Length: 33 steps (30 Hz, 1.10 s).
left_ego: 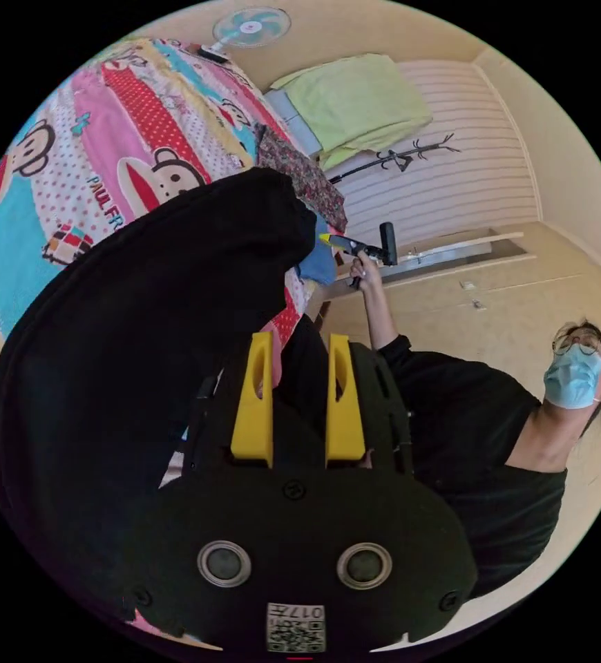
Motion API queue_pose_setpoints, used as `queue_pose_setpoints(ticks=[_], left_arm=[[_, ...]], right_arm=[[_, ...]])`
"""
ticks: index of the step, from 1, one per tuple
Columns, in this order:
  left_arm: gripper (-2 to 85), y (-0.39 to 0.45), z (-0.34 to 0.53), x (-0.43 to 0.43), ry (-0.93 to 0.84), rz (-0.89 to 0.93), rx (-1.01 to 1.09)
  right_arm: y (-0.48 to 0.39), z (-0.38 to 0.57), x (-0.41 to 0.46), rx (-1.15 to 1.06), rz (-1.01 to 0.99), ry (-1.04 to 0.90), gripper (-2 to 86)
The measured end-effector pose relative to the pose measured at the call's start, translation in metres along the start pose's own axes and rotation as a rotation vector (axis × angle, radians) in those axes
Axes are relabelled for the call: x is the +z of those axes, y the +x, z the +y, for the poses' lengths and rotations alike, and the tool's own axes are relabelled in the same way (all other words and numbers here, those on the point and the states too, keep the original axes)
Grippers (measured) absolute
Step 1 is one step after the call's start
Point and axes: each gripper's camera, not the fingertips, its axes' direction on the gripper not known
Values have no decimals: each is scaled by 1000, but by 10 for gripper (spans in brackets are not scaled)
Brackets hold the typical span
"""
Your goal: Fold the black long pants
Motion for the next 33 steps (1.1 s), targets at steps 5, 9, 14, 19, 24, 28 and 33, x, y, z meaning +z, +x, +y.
queue_pose_setpoints(ticks=[5, 9, 14, 19, 24, 28, 33], left_arm=[[179, 32, -76, 117, -196, -235, 67], [102, 12, -88, 210, -286, -692, -51], [39, 45, -74, 226, -319, -807, 160], [39, 41, -51, 203, -230, -469, 118], [51, -5, -38, 196, -131, -187, -57], [52, -5, -34, 180, -10, -275, -56], [57, 4, -19, 159, 179, -298, -20]], right_arm=[[17, -9, 20, 162, 14, 77, 169], [38, -9, 70, 233, -111, 53, 145], [-2, -15, 43, -2, 15, -2, 72], [21, 4, 46, 138, 30, 36, 65], [58, 31, 79, 339, -189, 73, 90], [-6, 40, 55, 204, -118, 238, 115], [-152, 4, 115, -237, -153, 60, 125]])
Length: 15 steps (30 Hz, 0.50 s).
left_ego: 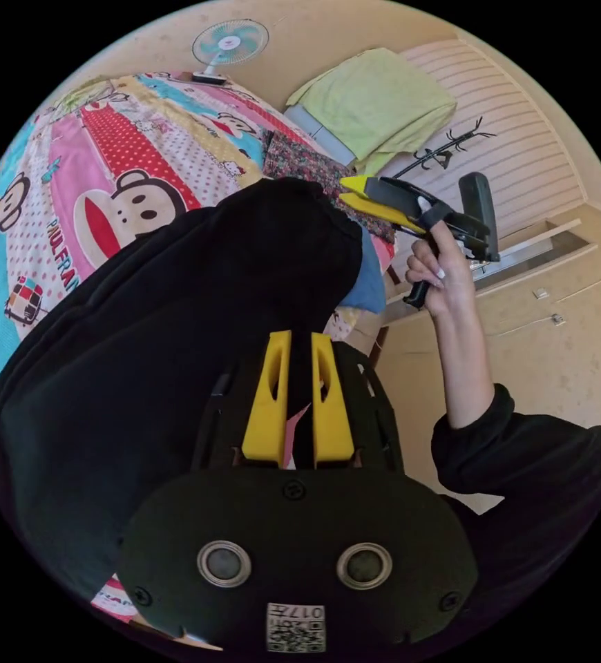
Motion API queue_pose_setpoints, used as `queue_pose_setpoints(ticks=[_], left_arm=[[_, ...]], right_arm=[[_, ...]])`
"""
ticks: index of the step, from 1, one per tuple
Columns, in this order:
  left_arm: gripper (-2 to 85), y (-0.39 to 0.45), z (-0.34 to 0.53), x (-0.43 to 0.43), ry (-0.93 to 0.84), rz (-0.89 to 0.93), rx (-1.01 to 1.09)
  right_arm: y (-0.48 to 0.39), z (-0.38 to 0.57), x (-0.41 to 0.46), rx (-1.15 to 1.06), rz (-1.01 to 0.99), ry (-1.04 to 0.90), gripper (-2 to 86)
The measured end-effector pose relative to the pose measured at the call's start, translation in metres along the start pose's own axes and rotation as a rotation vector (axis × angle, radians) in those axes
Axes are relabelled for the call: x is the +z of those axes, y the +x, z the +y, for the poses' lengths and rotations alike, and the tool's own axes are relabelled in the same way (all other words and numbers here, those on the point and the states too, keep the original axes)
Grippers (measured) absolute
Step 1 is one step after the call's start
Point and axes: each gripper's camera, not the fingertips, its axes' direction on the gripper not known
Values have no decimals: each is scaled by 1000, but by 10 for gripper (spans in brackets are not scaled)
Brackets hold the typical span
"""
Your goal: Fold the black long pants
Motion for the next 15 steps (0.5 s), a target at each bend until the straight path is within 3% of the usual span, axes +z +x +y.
queue_pose_setpoints(ticks=[3, 7, 12, 15], left_arm=[[60, -6, 8, -12, 57, -40, -25], [53, -15, 15, -19, 98, -8, -61], [36, -31, 10, -6, -13, -52, -157], [36, -38, 8, -8, -8, -28, -175]], right_arm=[[-28, -27, 84, -82, -1, -181, 123], [-20, -40, 193, -58, 177, -441, 87], [-9, -44, 201, 52, 108, -130, 18], [-4, -32, 246, -9, 317, -171, 10]])
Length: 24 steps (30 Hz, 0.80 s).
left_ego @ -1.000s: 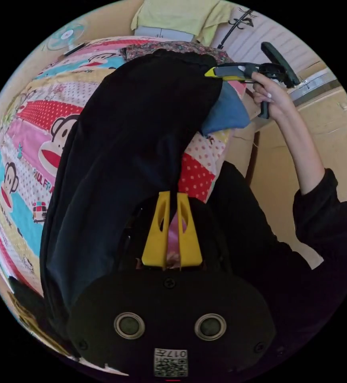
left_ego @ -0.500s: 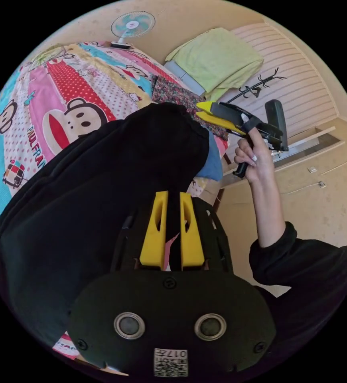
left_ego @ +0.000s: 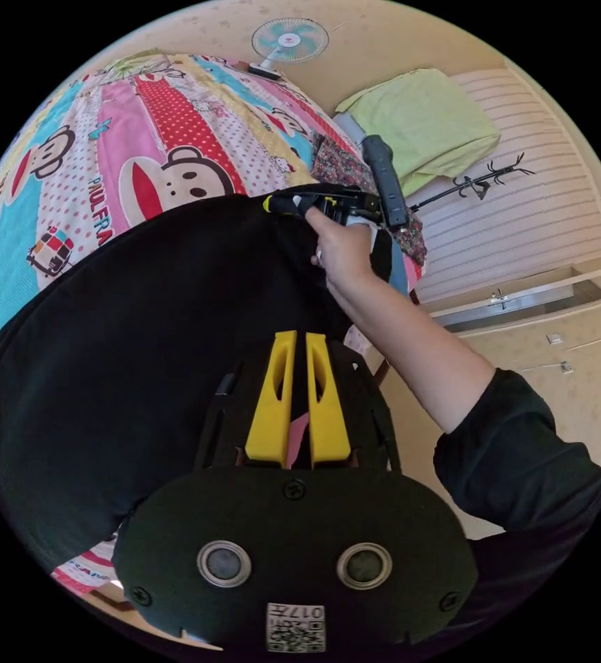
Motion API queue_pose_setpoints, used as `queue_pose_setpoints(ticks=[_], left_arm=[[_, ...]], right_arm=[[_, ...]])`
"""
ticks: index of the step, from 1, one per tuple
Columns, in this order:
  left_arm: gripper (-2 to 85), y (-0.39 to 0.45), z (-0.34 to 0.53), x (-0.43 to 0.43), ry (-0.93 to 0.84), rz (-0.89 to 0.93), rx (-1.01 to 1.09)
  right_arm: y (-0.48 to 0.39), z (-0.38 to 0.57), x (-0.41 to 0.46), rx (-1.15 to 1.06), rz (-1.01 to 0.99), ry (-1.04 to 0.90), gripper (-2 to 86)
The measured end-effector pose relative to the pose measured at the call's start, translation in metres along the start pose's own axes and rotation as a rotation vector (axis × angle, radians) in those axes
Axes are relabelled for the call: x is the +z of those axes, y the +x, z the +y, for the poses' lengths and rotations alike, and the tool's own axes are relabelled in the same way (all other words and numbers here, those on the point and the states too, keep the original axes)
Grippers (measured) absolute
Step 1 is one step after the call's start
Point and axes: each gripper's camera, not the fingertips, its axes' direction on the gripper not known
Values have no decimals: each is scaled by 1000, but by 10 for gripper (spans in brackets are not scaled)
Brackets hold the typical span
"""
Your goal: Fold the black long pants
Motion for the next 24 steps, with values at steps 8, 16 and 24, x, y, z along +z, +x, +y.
queue_pose_setpoints(ticks=[8, 16, 24], left_arm=[[51, -12, 8, -38, 169, 62, -11], [52, -50, 60, -168, 537, -40, -49], [73, -161, 211, -276, 730, -402, -427]], right_arm=[[-56, 29, -27, -176, -121, 190, 17], [-157, 47, 18, -389, -443, 17, 54], [-397, 58, 79, -800, -687, -104, 83]])
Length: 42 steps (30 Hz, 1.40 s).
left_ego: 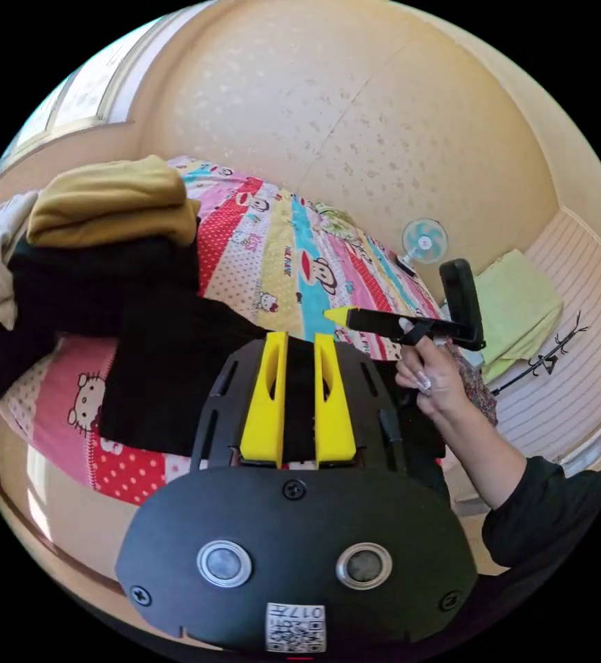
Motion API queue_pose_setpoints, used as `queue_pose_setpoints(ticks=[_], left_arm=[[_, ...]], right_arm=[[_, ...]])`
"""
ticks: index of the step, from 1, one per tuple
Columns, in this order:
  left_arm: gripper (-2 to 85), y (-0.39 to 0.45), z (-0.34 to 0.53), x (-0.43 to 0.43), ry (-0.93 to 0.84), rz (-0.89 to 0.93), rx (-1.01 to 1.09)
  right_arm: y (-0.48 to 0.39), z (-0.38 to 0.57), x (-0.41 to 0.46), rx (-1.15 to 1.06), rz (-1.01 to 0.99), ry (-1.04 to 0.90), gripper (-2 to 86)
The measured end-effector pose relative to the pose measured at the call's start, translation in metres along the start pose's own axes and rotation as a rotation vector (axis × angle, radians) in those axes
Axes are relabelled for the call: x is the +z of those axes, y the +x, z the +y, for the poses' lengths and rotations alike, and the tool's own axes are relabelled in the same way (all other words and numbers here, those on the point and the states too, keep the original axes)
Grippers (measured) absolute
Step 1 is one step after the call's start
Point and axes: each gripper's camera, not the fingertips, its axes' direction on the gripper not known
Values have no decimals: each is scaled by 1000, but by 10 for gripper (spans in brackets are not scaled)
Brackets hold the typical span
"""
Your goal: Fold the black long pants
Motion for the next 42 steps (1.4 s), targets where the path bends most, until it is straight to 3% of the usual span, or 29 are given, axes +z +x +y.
queue_pose_setpoints(ticks=[7, 11, 18, 24, 30, 36, 38, 42], left_arm=[[99, -130, 26, -24, -45, -54, -312], [100, -166, 17, -49, 5, -63, -373], [128, -193, 4, -57, 24, -18, -397], [154, -207, -1, -66, 63, 75, -459], [169, -219, -7, -84, 81, 253, -538], [183, -215, 1, -108, 160, 285, -619], [185, -215, 5, -110, 175, 315, -639], [188, -213, 8, -104, 147, 345, -645]], right_arm=[[-43, -68, 159, -175, 65, -199, 117], [-53, -70, 201, -168, 162, -224, 51], [-57, -64, 168, -122, 340, 44, 42], [-10, -67, 219, -21, 204, -63, 86], [-11, -55, 196, 8, 197, 87, 96], [-32, -39, 172, -31, 257, 156, 80], [-34, -40, 179, -57, 255, 116, 65], [-13, -50, 238, -21, 285, -228, 24]])
